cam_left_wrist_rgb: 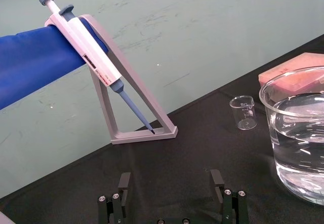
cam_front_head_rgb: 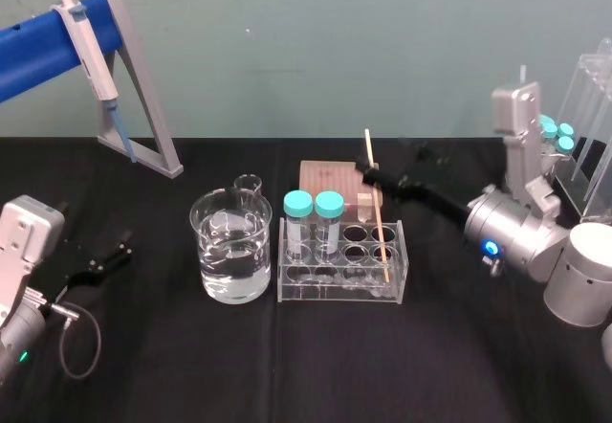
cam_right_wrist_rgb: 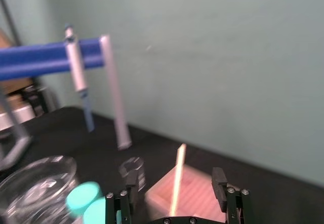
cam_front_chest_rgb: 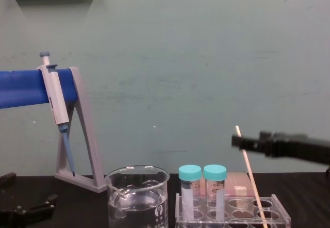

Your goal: Hold the thermometer with one hand and immerse one end into the beaker, then reinsert it into the test tube rack.

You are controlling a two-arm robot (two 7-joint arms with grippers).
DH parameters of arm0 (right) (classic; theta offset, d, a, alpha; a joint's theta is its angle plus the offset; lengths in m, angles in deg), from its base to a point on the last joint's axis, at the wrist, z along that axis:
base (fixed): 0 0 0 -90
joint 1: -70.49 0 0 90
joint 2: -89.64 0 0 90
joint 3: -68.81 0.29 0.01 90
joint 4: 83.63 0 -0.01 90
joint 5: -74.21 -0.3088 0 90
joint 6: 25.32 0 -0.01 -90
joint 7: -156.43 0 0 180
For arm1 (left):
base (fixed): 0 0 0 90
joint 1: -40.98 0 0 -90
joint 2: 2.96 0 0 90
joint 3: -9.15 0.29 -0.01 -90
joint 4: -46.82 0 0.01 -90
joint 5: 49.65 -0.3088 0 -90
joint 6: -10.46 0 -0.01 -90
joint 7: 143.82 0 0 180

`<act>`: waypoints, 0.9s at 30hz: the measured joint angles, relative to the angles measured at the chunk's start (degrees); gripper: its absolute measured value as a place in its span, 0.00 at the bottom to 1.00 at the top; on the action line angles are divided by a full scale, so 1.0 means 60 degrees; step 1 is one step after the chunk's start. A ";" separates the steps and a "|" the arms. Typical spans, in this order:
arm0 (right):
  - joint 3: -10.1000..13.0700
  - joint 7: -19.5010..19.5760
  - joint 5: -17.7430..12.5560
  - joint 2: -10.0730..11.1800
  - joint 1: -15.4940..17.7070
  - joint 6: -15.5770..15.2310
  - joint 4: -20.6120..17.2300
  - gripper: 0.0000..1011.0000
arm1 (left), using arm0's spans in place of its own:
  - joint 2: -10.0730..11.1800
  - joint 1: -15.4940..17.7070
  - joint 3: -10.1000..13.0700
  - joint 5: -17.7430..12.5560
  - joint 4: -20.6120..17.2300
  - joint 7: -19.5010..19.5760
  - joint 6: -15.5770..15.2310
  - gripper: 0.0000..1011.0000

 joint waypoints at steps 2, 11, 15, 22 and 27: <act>0.0174 0.0628 0.0271 -0.0001 0.0145 0.0190 -0.0367 0.95 | 0.0000 0.0001 0.0001 0.0000 0.0000 0.0000 0.0000 0.99; 0.0880 0.3344 0.1537 -0.0307 0.0976 0.0948 -0.1013 0.99 | 0.0001 0.0000 0.0001 0.0000 0.0000 0.0000 0.0000 0.99; 0.1020 0.3822 0.1825 -0.0455 0.1256 0.1000 -0.0864 0.99 | 0.0000 0.0000 0.0000 0.0000 0.0000 0.0000 0.0000 0.99; 0.1030 0.3840 0.1950 -0.0664 0.1593 0.0796 -0.0418 0.99 | 0.0000 0.0000 0.0001 0.0000 0.0000 0.0000 0.0000 0.99; 0.1037 0.3846 0.1964 -0.0670 0.1613 0.0772 -0.0400 0.99 | 0.0000 0.0001 0.0001 0.0000 -0.0001 0.0000 0.0000 0.99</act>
